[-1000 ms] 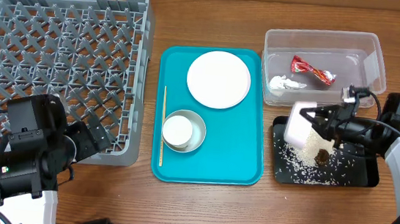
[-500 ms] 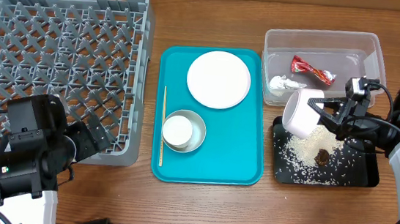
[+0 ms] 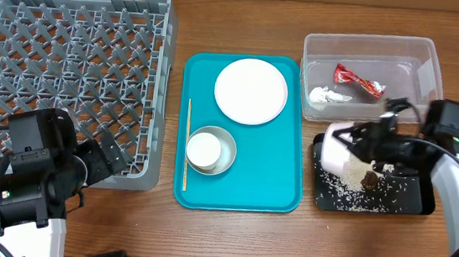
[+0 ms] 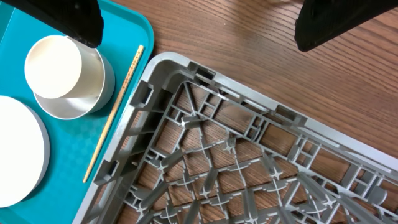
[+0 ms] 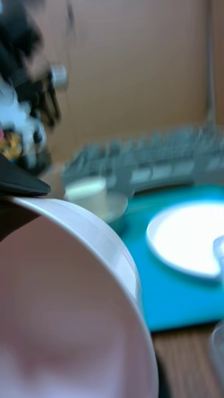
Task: Sort waste into correct bins and load items into the dishwasher
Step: 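Place the emptied bowl onto the white plate with the right gripper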
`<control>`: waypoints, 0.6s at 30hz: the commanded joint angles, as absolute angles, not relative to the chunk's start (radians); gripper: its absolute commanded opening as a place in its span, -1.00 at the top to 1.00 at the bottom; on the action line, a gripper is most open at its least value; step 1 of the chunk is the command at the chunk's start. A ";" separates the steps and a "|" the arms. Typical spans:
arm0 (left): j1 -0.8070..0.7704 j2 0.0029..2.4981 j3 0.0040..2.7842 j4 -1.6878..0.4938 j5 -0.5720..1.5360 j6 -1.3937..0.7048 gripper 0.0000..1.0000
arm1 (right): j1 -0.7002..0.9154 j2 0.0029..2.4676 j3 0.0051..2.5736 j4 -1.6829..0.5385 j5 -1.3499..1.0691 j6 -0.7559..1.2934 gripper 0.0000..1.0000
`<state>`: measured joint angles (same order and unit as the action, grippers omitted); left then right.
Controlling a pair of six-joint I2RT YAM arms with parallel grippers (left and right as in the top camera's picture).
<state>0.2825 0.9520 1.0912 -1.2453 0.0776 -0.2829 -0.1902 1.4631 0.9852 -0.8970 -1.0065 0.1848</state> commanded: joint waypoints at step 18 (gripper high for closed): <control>0.288 0.949 1.108 -1.250 0.071 -0.292 -1.00 | 0.418 1.553 1.348 -0.551 -0.243 -0.009 0.92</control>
